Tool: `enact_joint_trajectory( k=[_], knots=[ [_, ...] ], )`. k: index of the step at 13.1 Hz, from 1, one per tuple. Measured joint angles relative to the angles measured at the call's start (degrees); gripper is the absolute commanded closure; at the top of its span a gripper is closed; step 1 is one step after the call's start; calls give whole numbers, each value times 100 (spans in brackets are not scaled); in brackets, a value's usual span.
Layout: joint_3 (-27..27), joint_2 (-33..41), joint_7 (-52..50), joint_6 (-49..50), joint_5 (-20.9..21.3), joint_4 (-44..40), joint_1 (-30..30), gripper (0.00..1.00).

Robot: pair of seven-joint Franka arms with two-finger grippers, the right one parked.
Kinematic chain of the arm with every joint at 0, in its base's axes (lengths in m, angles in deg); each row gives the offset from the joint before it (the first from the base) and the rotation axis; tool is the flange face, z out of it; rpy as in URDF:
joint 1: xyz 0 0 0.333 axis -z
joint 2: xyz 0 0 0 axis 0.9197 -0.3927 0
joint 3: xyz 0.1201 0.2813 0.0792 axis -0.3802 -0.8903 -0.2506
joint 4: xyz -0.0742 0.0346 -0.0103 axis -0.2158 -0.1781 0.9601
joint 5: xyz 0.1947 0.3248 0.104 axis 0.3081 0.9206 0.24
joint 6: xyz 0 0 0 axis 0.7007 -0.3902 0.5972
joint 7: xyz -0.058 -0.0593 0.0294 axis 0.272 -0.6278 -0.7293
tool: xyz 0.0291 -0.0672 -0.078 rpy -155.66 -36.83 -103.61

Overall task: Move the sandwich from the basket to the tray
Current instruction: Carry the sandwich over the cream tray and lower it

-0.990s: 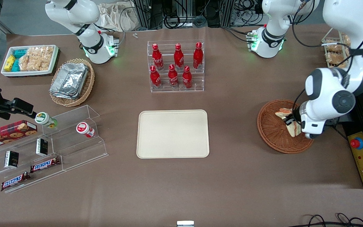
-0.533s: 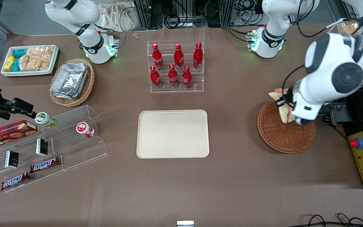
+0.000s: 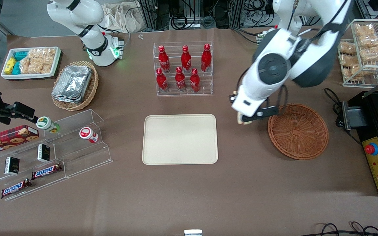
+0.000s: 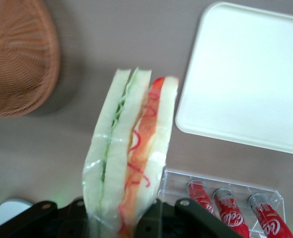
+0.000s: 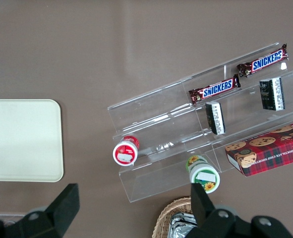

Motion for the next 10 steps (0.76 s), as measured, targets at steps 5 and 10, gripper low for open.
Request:
enact_joint_trajectory(
  k=[5,10],
  knots=[
    [-9,-1513,-150,-1974,412,-303,448,99],
    [-16,-2477,-599,-2437,1183,-683,632,96]
  ],
)
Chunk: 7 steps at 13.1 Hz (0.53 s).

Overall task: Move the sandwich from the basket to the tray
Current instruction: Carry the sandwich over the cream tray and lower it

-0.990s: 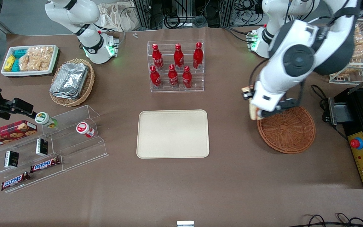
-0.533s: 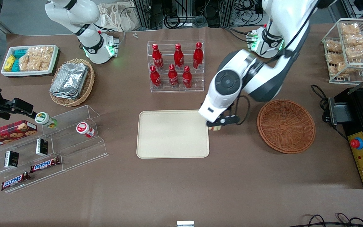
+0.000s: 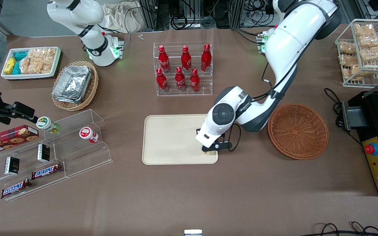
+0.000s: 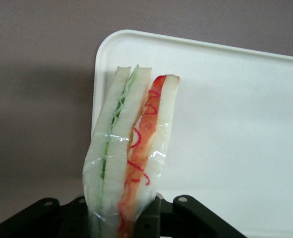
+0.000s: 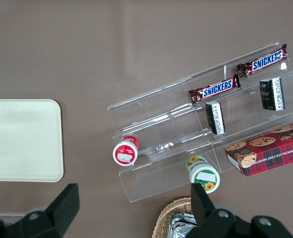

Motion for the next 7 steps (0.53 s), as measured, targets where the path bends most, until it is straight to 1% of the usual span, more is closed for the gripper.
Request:
enact_joint_trajectory(
  k=[1,3,4,5,6,7],
  knots=[
    [0,-144,-86,-11,113,-85,44,94],
    [-1,-348,-116,-27,194,-175,99,92],
    [-1,-414,-117,-49,246,-189,129,88],
    [0,-460,-128,-88,328,-192,152,68],
    [0,-485,-138,-138,380,-194,167,32],
    [0,-495,-144,-157,405,-198,172,0]
  ],
)
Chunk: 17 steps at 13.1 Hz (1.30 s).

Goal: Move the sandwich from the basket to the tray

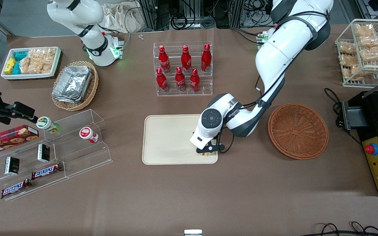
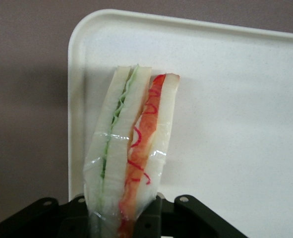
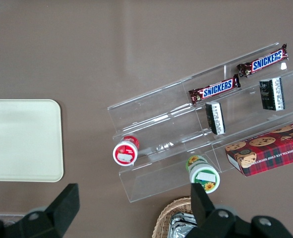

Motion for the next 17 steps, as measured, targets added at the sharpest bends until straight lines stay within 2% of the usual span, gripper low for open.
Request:
enact_joint_trajectory(
  k=[2,5,9,11,17],
  knots=[
    [0,-1,-2,0,76,-15,0,0],
    [3,4,-14,0,431,-102,1,0],
    [4,263,-376,69,504,-265,-12,0],
    [-12,633,-636,353,510,-325,-96,0],
    [-11,2086,-647,1730,370,-252,-857,0]
  ],
)
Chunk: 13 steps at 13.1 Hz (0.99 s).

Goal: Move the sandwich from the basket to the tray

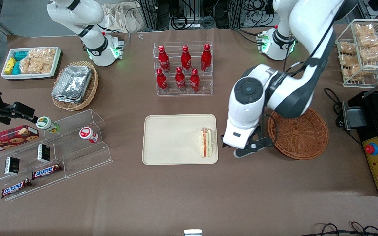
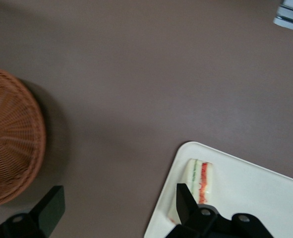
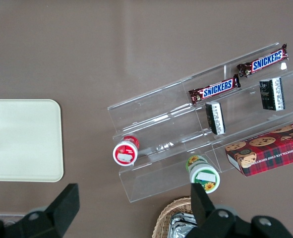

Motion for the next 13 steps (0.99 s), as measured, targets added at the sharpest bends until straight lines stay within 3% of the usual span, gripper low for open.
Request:
enact_joint_trajectory(
  k=[2,5,8,10,13],
  knots=[
    [11,311,287,343,-263,51,-275,0],
    [-145,822,1550,735,-1035,70,-880,0],
    [-1101,1367,3138,893,-1755,267,-993,0],
    [-1614,1650,4180,893,-1989,529,-1050,0],
    [-1779,1837,5507,897,-2030,808,-1367,0]
  ],
)
